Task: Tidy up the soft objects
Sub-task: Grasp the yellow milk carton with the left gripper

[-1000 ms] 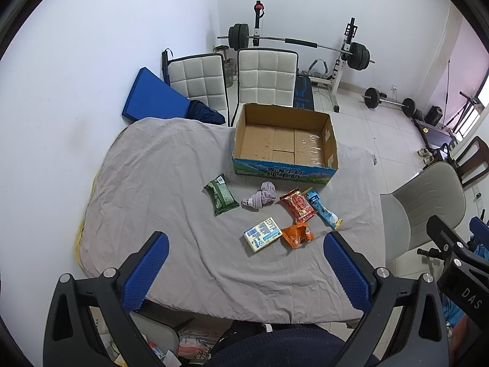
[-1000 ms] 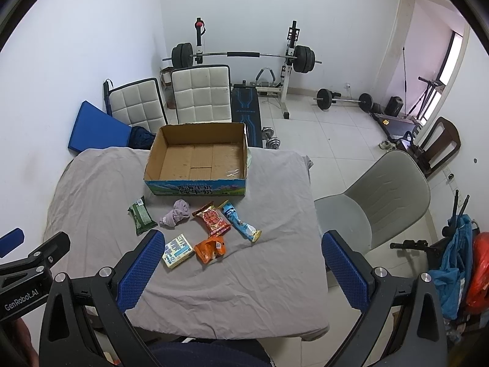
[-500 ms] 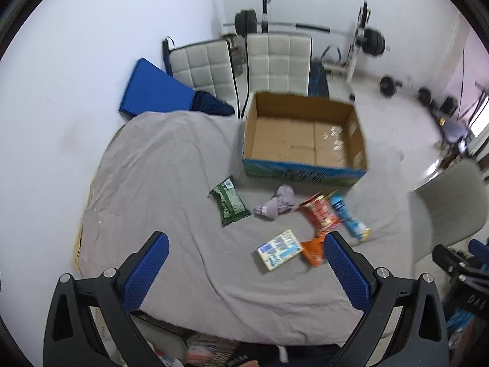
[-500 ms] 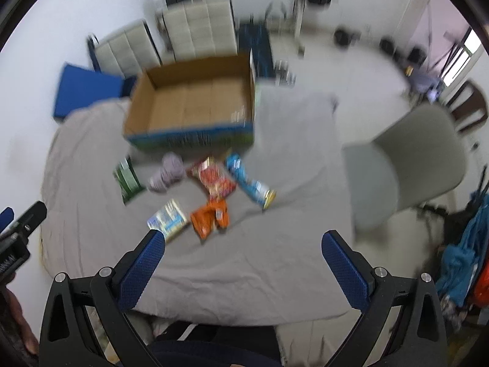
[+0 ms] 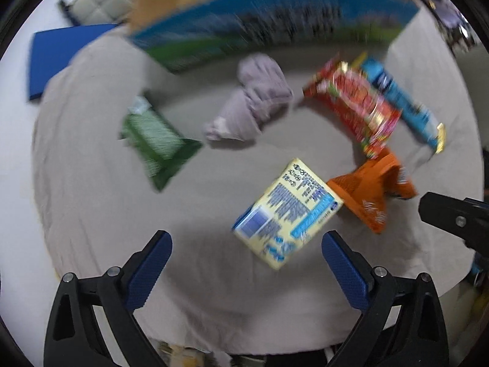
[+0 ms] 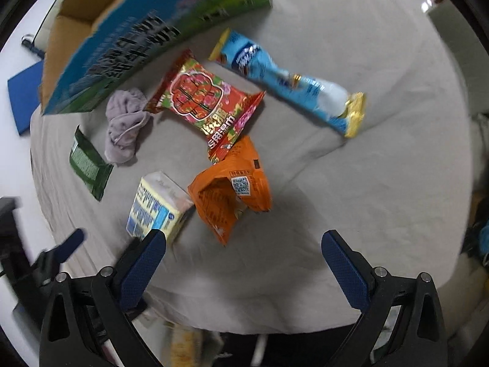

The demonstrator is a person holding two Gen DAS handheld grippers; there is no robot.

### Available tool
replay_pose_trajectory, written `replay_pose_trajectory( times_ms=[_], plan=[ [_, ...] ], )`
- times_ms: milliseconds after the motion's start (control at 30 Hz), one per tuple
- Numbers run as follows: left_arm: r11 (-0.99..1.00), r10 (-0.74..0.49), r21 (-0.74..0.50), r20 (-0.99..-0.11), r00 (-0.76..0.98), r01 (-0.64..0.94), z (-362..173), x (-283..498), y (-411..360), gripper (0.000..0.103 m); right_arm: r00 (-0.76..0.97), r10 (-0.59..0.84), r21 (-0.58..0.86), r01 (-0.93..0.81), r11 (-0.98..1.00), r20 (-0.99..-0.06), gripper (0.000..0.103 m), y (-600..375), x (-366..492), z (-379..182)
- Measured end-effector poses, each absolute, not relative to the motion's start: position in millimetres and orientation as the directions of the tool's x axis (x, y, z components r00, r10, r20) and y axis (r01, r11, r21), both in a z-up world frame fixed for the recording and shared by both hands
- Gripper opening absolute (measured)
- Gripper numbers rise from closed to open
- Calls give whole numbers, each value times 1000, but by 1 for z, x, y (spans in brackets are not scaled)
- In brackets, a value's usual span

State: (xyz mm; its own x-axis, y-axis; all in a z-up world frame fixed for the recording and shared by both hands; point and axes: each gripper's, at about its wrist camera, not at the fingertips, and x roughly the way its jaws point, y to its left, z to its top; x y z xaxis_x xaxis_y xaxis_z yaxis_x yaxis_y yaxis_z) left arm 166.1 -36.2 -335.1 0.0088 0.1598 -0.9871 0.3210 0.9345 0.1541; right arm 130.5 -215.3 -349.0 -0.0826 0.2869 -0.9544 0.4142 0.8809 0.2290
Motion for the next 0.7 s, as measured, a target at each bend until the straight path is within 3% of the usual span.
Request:
replay_pose_trajectory(
  times_ms=[200, 267, 300, 567, 700],
  plan=[
    [884, 136, 68, -984, -115, 463, -393, 170, -57, 101, -79, 324, 252, 466, 848, -943, 103, -219, 132, -362],
    [884, 116, 45, -985, -127, 466, -397, 170, -60, 93, -76, 337, 260, 486, 834, -938, 103, -221, 133, -364],
    [893, 91, 20, -986, -136, 449, -396, 171, -58, 80, -76, 343, 263, 497, 827, -936, 103, -222, 133, -364],
    [999, 12, 6, -992, -123, 47, -387, 194, 22, 73, -91, 400, 282, 569, 773, -912, 103, -216, 140, -380],
    [999, -32, -25, -986, -161, -43, -398, 197, 39, 74, -114, 422, 265, 626, 734, -900, 100, -200, 148, -402]
  ],
)
